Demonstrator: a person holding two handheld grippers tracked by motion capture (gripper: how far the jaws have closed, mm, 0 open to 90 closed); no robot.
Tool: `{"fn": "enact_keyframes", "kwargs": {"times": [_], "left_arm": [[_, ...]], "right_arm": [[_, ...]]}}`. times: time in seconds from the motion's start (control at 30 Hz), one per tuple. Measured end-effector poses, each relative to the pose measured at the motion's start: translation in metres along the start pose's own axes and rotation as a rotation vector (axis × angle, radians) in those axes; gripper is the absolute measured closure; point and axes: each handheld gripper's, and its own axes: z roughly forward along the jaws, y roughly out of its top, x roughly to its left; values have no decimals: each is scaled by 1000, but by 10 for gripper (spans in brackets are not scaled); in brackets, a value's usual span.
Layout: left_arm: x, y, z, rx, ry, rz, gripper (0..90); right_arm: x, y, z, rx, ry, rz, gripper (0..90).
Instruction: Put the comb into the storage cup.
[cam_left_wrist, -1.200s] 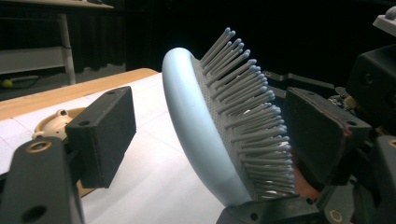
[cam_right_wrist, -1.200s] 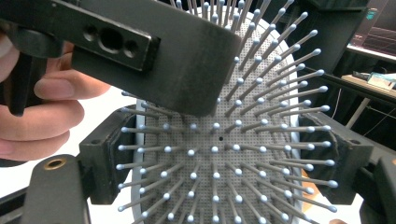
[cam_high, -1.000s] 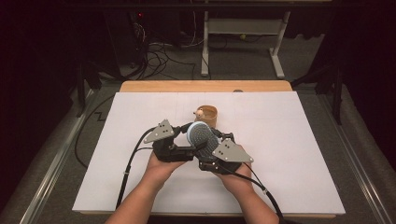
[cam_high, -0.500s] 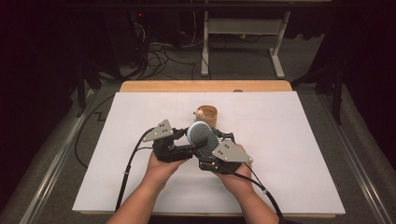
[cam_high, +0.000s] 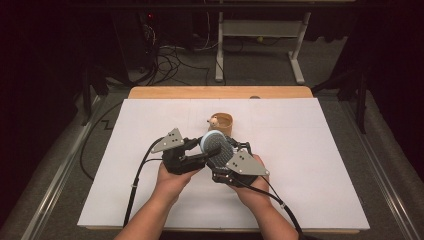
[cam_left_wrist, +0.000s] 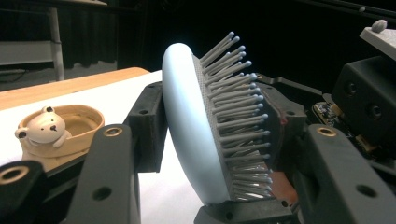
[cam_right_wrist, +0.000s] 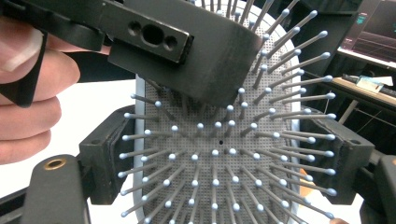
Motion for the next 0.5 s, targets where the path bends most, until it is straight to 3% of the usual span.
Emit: {"fn": "enact_keyframes", "kwargs": {"times": [0.23, 0.5], "left_arm": [[-3, 0, 0, -11, 19, 20, 539], [-4, 0, -1, -18, 13, 16, 553]], "right_arm": [[2, 1, 0, -4, -18, -15, 205], [4, 1, 0, 0, -33, -13, 203]]}}
